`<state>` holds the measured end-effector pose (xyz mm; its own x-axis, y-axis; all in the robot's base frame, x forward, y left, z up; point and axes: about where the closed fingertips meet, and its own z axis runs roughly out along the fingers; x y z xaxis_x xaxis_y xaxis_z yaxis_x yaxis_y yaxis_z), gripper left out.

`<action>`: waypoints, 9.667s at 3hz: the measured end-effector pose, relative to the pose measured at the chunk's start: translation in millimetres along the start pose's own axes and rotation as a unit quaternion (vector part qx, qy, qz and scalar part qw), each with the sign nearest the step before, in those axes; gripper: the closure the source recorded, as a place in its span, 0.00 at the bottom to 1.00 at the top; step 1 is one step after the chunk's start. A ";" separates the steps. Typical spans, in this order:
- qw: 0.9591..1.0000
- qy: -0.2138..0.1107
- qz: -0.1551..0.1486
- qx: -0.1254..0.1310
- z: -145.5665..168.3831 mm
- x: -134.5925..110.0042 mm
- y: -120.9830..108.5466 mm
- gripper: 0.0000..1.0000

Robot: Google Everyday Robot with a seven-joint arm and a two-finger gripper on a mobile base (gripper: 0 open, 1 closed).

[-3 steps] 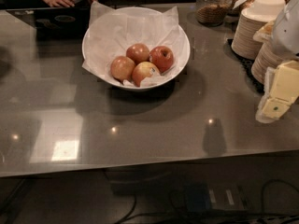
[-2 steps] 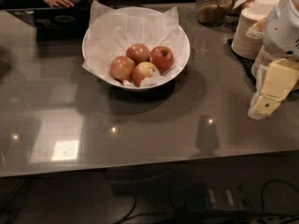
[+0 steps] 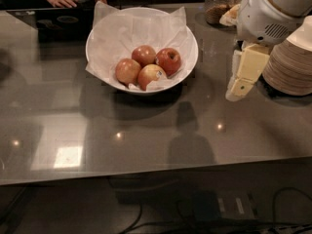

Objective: Pick apple from white bowl

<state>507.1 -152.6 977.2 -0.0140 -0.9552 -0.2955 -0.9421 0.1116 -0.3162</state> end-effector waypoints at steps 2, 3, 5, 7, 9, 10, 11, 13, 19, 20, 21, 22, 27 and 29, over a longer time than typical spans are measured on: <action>0.999 -0.030 -0.016 -0.001 21.1 -14.1 -10.9 0.00; 0.997 -0.067 -0.049 0.002 44.6 -44.8 -30.1 0.00; 0.991 -0.085 -0.100 0.030 70.8 -72.5 -61.5 0.02; 0.985 -0.095 -0.131 0.049 87.9 -79.5 -81.1 0.35; 0.983 -0.105 -0.137 0.055 100.8 -76.1 -94.0 0.73; 0.984 -0.105 -0.134 0.055 108.0 -68.6 -99.6 0.53; 0.984 -0.107 -0.135 0.054 111.0 -65.5 -102.1 0.30; 0.984 -0.108 -0.135 0.054 112.3 -64.9 -102.4 0.05; 0.983 -0.123 -0.138 0.021 143.6 -80.2 -98.1 0.33; 0.982 -0.122 -0.143 0.007 154.2 -83.7 -94.7 0.32; 0.982 -0.121 -0.142 0.004 157.3 -82.0 -94.3 0.33; 0.983 -0.119 -0.140 0.001 160.5 -78.6 -93.9 0.33; 0.985 -0.116 -0.129 -0.004 166.8 -64.0 -91.1 1.00; 0.976 -0.192 -0.106 -0.006 149.8 -78.0 -93.5 1.00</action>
Offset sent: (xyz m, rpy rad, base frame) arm 0.0427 0.0415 -0.0279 0.1127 -0.0292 0.1157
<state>646.4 -47.5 894.8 0.3062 -0.7835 -0.5407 -0.9142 -0.0837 -0.3966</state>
